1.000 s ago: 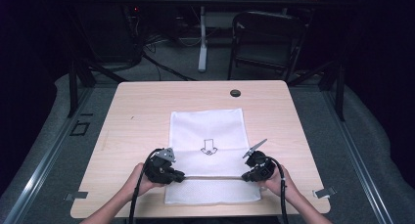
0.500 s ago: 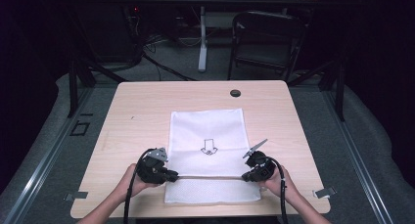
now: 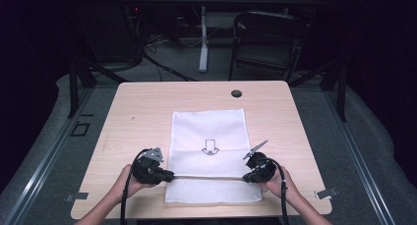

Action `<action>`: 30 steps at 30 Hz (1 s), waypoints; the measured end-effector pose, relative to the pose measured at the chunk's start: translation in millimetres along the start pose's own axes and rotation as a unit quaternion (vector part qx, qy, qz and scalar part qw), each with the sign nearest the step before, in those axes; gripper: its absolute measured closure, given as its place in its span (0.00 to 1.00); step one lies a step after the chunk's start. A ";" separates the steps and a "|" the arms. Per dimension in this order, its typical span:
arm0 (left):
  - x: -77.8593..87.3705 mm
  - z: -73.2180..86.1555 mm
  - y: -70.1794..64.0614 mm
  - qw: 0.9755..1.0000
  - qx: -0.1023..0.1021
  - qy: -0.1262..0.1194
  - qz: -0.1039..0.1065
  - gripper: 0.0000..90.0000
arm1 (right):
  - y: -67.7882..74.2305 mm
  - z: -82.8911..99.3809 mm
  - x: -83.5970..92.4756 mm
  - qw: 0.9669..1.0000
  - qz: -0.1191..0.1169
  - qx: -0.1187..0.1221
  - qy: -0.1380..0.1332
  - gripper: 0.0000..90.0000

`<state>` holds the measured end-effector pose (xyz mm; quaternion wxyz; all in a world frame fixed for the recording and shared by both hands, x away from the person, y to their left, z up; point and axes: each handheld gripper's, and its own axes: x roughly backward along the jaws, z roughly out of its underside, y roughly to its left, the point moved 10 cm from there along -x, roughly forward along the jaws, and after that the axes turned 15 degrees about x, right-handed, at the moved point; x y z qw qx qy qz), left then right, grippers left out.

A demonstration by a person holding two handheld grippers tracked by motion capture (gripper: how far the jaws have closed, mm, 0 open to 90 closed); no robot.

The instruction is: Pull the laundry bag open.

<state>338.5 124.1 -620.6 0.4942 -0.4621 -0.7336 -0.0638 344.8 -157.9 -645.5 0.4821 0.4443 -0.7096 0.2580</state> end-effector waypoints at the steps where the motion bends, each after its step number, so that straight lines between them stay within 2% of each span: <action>1: 0.7 1.0 0.0 1.000 0.000 0.000 0.002 0.91 | 0.1 -0.3 -0.3 1.000 0.000 -0.002 -0.003 1.00; 4: 3.8 6.6 4.3 1.000 0.000 0.004 -0.008 0.91 | -0.2 -0.1 -0.3 1.000 -0.001 -0.003 -0.004 1.00; 8: 13.2 15.4 15.0 1.000 0.019 -0.006 -0.017 0.91 | -0.1 0.2 0.1 1.000 0.000 0.001 0.001 1.00; 10: 15.4 19.7 18.0 1.000 0.019 -0.004 -0.022 0.91 | 0.1 -0.2 -0.2 1.000 0.001 -0.001 0.000 1.00; 12: 17.1 21.1 18.0 1.000 0.024 -0.009 -0.016 0.91 | 0.3 -0.4 -0.3 1.000 0.001 -0.002 -0.002 1.00; 14: 16.3 21.3 18.0 1.000 0.018 -0.004 -0.023 0.91 | 0.2 -0.6 -0.4 1.000 -0.001 -0.004 -0.003 1.00; 18: 14.9 21.1 18.1 1.000 0.019 -0.003 -0.017 0.90 | -0.1 -0.3 -0.3 1.000 0.000 -0.003 -0.003 1.00; 20: 15.4 19.6 17.0 1.000 0.021 -0.006 -0.016 0.89 | 1.1 -1.2 -0.5 1.000 -0.003 0.007 -0.008 1.00; 21: 16.3 18.6 17.0 1.000 0.025 -0.006 -0.014 0.80 | 0.6 -1.1 -0.4 1.000 0.000 0.012 -0.010 0.97; 22: 17.3 17.2 17.2 0.999 0.029 -0.008 -0.016 0.74 | 2.1 -2.7 1.2 1.000 -0.008 0.018 -0.016 0.82; 23: 18.9 15.6 17.3 0.999 0.034 -0.012 -0.020 0.65 | 3.2 -4.8 4.4 1.000 -0.012 0.017 -0.019 0.76; 25: 22.2 12.8 19.7 0.998 0.050 -0.017 -0.032 0.56 | 0.4 -9.4 12.7 0.999 0.019 0.036 -0.027 0.71; 26: 24.6 11.9 21.4 0.997 0.059 -0.019 -0.042 0.50 | -1.5 -11.7 18.6 0.998 0.028 0.038 -0.036 0.66; 27: 26.8 11.1 22.1 0.996 0.071 -0.022 -0.046 0.45 | -3.6 -12.4 24.1 0.998 0.034 0.037 -0.040 0.60; 29: 33.6 9.6 27.3 0.993 0.082 -0.030 -0.083 0.32 | -9.6 -9.7 34.8 0.997 0.052 0.033 -0.043 0.46; 30: 37.4 9.4 28.1 0.992 0.082 -0.031 -0.088 0.26 | -13.3 -6.3 39.4 0.997 0.060 0.024 -0.043 0.37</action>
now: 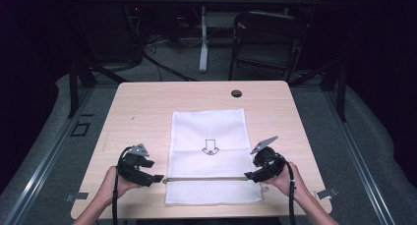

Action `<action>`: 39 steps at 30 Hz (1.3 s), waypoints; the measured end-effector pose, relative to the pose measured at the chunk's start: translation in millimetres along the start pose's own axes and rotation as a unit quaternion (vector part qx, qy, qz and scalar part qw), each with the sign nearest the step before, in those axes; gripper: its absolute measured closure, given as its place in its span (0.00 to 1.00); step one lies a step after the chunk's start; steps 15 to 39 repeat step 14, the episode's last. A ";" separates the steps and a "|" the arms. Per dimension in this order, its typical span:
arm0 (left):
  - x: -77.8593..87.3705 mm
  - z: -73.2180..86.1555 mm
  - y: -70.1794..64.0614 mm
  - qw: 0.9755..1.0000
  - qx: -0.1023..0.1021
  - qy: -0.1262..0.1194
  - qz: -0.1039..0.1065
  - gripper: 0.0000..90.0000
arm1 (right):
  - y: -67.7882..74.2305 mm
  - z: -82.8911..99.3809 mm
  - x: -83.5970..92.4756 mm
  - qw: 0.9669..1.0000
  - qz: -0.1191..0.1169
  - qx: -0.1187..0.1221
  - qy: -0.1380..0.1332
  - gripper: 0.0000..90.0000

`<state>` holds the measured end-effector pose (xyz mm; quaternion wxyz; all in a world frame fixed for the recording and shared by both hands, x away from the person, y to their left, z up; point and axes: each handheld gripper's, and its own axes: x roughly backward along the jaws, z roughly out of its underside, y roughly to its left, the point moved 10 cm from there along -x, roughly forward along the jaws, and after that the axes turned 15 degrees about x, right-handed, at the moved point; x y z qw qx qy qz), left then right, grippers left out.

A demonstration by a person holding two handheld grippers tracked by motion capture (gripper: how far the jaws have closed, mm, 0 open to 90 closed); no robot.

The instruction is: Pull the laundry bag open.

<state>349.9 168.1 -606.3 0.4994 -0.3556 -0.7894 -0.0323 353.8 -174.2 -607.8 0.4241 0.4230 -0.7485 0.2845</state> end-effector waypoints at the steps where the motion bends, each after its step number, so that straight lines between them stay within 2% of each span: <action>1: 3.2 -0.9 0.0 1.000 0.010 -0.005 0.005 0.20 | -4.5 4.7 3.9 1.000 0.011 -0.007 0.003 0.30; 3: 8.9 -1.4 3.6 1.000 0.027 -0.013 -0.003 0.16 | -11.8 14.6 12.4 0.999 0.021 -0.030 0.001 0.14; 4: 10.2 -0.4 6.0 0.999 0.029 -0.011 -0.010 0.15 | -17.8 21.9 16.6 0.999 0.036 -0.036 0.007 0.11; 6: 10.9 1.5 13.2 0.999 0.031 -0.012 -0.039 0.12 | -26.0 34.2 23.0 0.997 0.052 -0.055 0.009 0.02; 7: 10.5 2.5 14.3 0.999 0.036 -0.013 -0.037 0.10 | -29.2 40.5 25.1 0.996 0.058 -0.063 0.013 0.00; 8: 9.9 3.6 14.8 0.999 0.041 -0.012 -0.032 0.09 | -33.7 47.7 28.6 0.995 0.071 -0.063 0.022 0.00; 10: 8.1 4.6 18.9 0.998 0.040 -0.014 -0.046 0.09 | -40.0 58.3 33.0 0.993 0.087 -0.072 0.023 0.00; 12: 6.7 4.5 20.5 0.998 0.043 -0.014 -0.045 0.08 | -43.3 67.0 37.3 0.992 0.092 -0.082 0.021 0.00; 14: 4.7 3.6 23.4 0.997 0.043 -0.018 -0.054 0.08 | -44.7 74.0 37.1 0.992 0.093 -0.086 0.019 0.00; 39: 4.7 3.6 23.4 0.997 0.043 -0.018 -0.054 0.08 | -44.7 74.0 37.1 0.992 0.093 -0.086 0.019 0.00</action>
